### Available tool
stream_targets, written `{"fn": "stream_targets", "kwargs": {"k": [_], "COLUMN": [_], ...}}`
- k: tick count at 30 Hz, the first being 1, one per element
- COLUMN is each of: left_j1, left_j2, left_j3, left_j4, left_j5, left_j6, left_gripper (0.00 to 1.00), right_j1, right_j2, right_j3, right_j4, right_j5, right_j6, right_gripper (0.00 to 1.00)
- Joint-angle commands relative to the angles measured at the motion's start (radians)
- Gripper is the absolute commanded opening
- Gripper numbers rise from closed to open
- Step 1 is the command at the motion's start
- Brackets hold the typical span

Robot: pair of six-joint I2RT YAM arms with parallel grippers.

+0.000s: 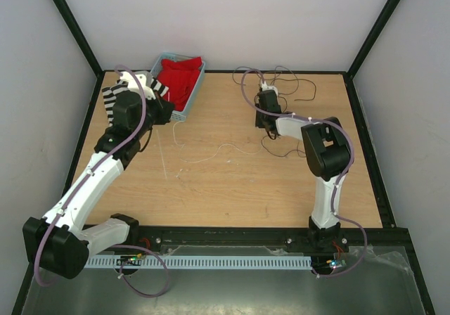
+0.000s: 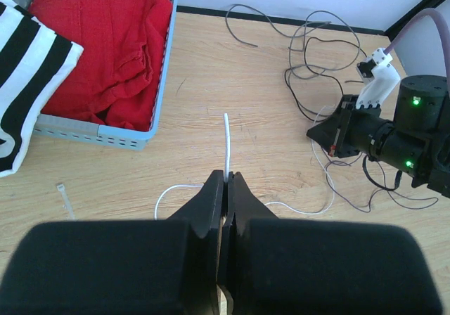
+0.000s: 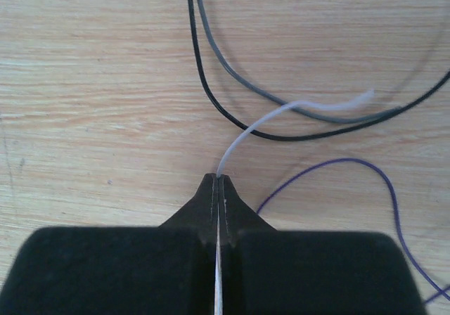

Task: Zip-tie the wires
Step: Straighten the cable at the center of the board.

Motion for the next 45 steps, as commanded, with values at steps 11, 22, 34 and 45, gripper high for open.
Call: {"fn": "stream_targets", "kwargs": {"k": [11, 22, 34, 45], "left_j1": [0.207, 0.242, 0.238, 0.245], "left_j2": [-0.137, -0.208, -0.183, -0.14], "left_j3": [-0.153, -0.385, -0.624, -0.64], "left_j4": [0.03, 0.027, 0.101, 0.106], "left_j5": [0.068, -0.009, -0.104, -0.202], "left_j6": [-0.141, -0.243, -0.303, -0.287], "left_gripper": [0.0, 0.0, 0.0, 0.46], "right_j1": [-0.266, -0.656, -0.765, -0.771], "right_j2": [-0.507, -0.688, -0.609, -0.56], "right_j3": [-0.142, -0.325, -0.462, -0.487], "right_j4": [-0.106, -0.164, -0.067, -0.047], "right_j5": [0.093, 0.201, 0.151, 0.118], "right_j6": [-0.161, -0.225, -0.124, -0.114], "right_gripper": [0.0, 0.0, 0.0, 0.5]}}
